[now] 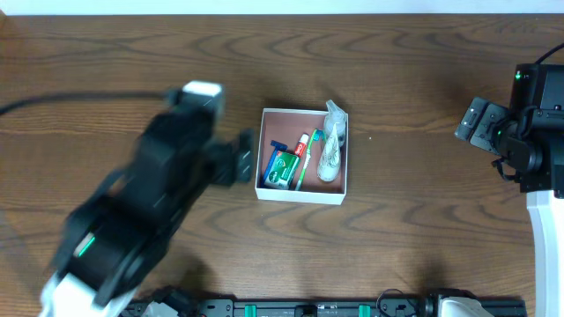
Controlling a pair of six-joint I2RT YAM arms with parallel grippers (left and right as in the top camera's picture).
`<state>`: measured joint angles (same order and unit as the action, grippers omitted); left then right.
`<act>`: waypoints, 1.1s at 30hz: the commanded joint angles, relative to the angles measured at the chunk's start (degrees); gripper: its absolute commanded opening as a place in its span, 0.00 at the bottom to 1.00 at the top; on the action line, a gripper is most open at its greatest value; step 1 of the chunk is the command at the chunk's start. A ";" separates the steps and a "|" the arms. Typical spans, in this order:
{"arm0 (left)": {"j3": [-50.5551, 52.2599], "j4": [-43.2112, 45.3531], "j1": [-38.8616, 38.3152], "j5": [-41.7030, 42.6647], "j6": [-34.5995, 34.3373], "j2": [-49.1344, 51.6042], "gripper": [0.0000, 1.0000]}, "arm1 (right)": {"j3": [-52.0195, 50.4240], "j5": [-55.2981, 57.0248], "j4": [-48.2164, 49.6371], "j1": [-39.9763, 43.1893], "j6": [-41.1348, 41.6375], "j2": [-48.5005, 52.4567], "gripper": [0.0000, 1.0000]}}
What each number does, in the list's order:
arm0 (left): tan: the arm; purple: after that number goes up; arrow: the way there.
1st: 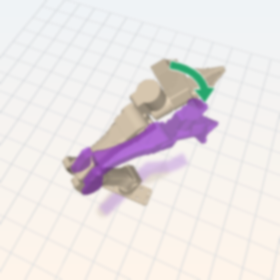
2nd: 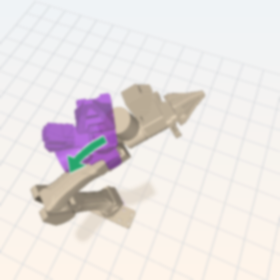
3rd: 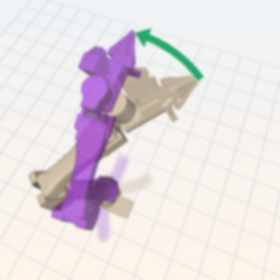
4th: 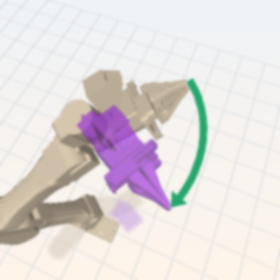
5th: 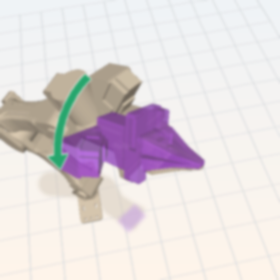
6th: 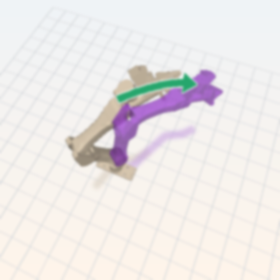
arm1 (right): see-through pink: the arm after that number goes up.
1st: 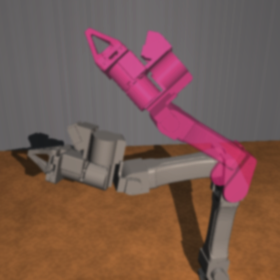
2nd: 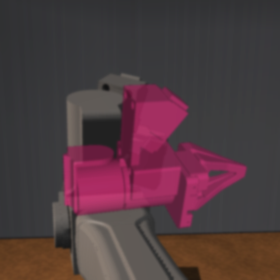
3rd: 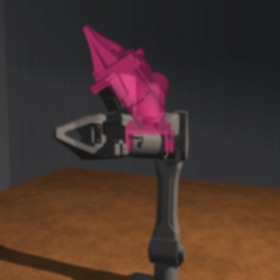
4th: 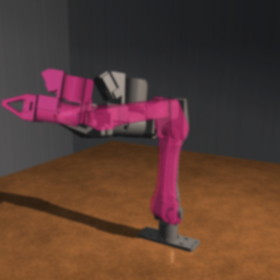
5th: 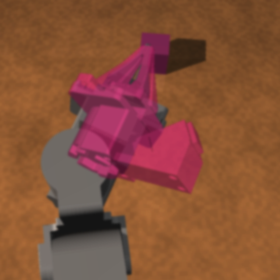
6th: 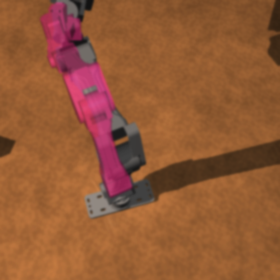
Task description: Pack container
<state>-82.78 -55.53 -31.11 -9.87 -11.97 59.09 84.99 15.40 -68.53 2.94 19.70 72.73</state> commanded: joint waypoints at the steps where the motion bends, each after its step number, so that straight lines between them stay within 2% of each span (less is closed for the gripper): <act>1: -0.50 -2.58 0.35 -1.90 4.92 -5.64 0.98 | 0.02 0.44 -0.07 0.42 -0.46 0.04 0.99; 6: 2.32 -6.08 0.35 -7.85 5.73 -11.43 0.98 | 0.02 0.44 -0.09 0.42 -0.46 0.04 0.99; 10: 6.38 -8.76 0.35 -9.38 5.73 -12.83 0.98 | 0.02 0.44 -0.07 0.42 -0.46 0.04 0.99; 17: 15.54 -8.22 0.70 -10.43 5.73 -13.00 0.98 | 0.02 0.44 -0.07 0.42 -0.46 0.04 0.99; 21: 23.50 -2.64 4.74 -10.38 5.75 -15.04 0.98 | 0.02 0.46 -0.07 0.42 -0.46 0.04 0.99; 29: 46.49 16.35 15.21 -8.70 5.70 -25.90 0.98 | 0.02 0.46 -0.09 0.42 -0.46 0.04 0.99; 33: 56.22 19.85 17.86 -7.08 5.22 -33.33 0.98 | 0.02 0.44 -0.09 0.42 -0.46 0.04 0.99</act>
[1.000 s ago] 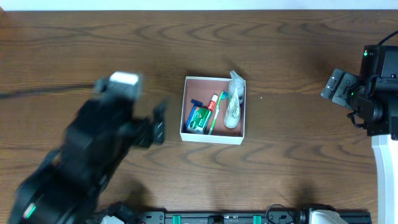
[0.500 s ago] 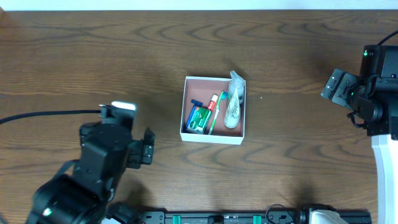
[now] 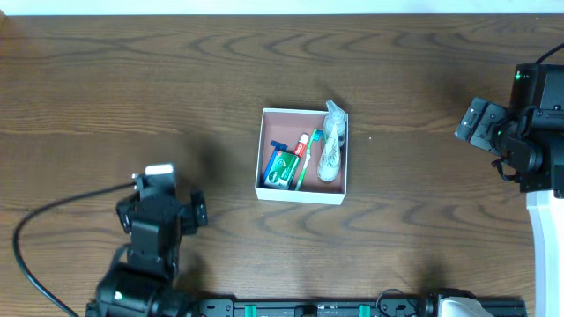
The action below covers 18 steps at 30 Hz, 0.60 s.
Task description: Pack container
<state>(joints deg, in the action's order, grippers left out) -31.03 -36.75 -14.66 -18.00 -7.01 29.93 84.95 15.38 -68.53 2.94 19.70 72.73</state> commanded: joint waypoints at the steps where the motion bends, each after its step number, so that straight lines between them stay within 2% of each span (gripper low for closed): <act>1: 6.21 1.33 1.70 1.05 0.09 -5.97 0.98 | 0.07 0.46 -0.07 0.42 -0.46 0.04 0.99; 8: 14.88 1.20 3.41 1.27 -0.79 -18.69 0.98 | 0.07 0.46 -0.07 0.42 -0.46 0.04 0.99; 18: 21.09 -0.24 4.42 2.54 -0.76 -25.09 0.98 | 0.07 0.46 -0.07 0.42 -0.46 0.04 0.99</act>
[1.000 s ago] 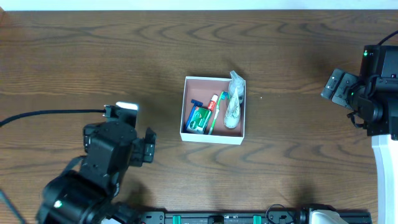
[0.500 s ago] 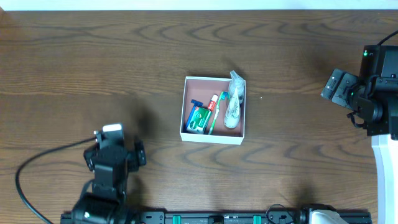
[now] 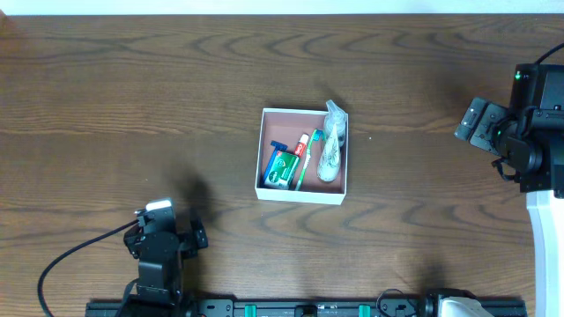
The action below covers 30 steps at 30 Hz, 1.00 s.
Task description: Pack container
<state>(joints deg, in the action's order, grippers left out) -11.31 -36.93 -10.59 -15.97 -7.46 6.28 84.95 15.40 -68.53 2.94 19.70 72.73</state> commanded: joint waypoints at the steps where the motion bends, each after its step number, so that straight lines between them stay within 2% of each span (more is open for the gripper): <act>1: 2.05 -0.13 0.35 0.52 -0.28 -2.21 0.98 | 0.07 0.44 -0.07 0.42 -0.46 0.04 0.99; 30: 1.92 -0.50 0.35 0.46 0.35 -4.55 0.98 | 0.07 0.46 -0.07 0.42 -0.46 0.04 0.99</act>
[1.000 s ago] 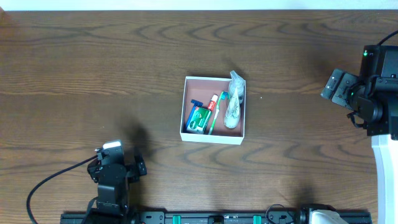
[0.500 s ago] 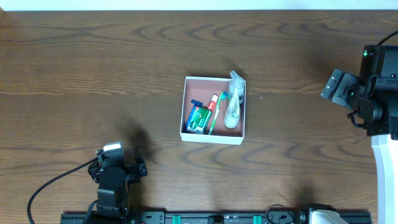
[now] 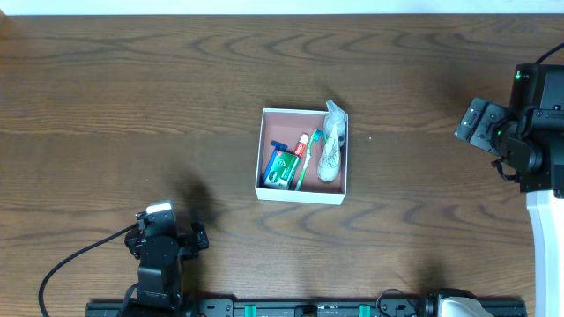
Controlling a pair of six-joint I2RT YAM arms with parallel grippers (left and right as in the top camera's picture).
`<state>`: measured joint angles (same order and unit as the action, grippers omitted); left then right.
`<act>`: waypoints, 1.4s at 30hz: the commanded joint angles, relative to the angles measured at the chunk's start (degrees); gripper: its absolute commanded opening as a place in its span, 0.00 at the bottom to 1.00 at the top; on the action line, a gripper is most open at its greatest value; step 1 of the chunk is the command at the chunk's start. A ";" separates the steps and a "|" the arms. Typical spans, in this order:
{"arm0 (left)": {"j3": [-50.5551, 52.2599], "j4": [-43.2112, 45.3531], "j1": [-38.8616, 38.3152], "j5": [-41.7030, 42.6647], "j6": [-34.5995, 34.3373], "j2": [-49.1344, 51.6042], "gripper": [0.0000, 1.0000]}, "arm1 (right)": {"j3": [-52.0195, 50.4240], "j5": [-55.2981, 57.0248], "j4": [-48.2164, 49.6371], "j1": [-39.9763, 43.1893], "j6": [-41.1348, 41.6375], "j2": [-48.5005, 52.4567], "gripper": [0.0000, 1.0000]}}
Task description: Pack container
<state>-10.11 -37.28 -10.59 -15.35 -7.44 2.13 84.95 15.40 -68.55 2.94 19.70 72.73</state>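
Observation:
A white open box (image 3: 261,150) with a pinkish floor sits mid-table in the overhead view. Inside lie a green packet (image 3: 282,169), a blue razor (image 3: 276,147), a green toothbrush (image 3: 304,167), a red-and-white tube (image 3: 306,143) and a clear plastic bag (image 3: 330,145) against the right wall. My left gripper (image 3: 164,231) is folded back at the front left, far from the box, nothing visible in it. My right gripper (image 3: 478,123) hangs at the far right edge, also away from the box. Neither gripper's fingers can be made out.
A black cable (image 3: 75,262) loops from the left arm across the front-left table. The right arm's white base (image 3: 545,238) stands at the right edge. A black rail (image 3: 308,308) runs along the front edge.
The left arm has shifted very slightly at the front left, its wrist sitting a touch lower. The box, its contents and the right arm are unchanged.
The left arm first reached in blurred, its gripper just left of the box. It then stood pulled back to the front left, lower still a moment later, and now rests folded there. The box's contents and the right arm stayed the same throughout.

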 commanded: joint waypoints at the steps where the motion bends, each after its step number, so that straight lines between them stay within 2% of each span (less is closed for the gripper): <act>1: 0.72 -0.15 0.35 -0.15 0.33 -0.39 0.98 | 0.07 0.44 -0.07 0.42 -0.46 0.04 0.99; 10: 0.72 -0.17 0.35 -0.15 0.33 -0.39 0.98 | 0.07 0.46 -0.09 0.42 -0.48 -0.63 0.99; 13: 0.72 -0.17 0.35 -0.15 0.33 -0.39 0.98 | -0.17 1.33 -1.75 0.35 -1.97 -3.96 0.99; 17: 0.72 -0.15 0.35 -0.15 0.33 -0.39 0.98 | -3.69 0.61 3.13 -0.02 -3.32 -11.50 0.99; 25: 0.72 -0.15 0.35 -0.15 0.33 -0.39 0.98 | -30.93 -1.99 17.64 -0.37 -5.20 -33.94 0.99; 30: 0.74 -0.15 0.35 -0.15 0.33 -0.39 0.98 | -47.43 -5.29 21.42 -0.37 -5.20 -46.40 0.99; 35: 0.72 -0.15 0.33 -0.15 0.33 -0.39 0.98 | -59.39 -6.67 22.84 -0.37 -5.18 -55.91 0.99; 42: 0.74 -0.15 0.35 -0.15 0.33 -0.39 0.98 | -69.92 -6.71 25.59 -0.37 -5.14 -63.89 0.99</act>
<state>-10.09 -37.26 -10.59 -15.18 -7.44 2.13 17.37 9.17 -43.77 2.83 15.27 11.20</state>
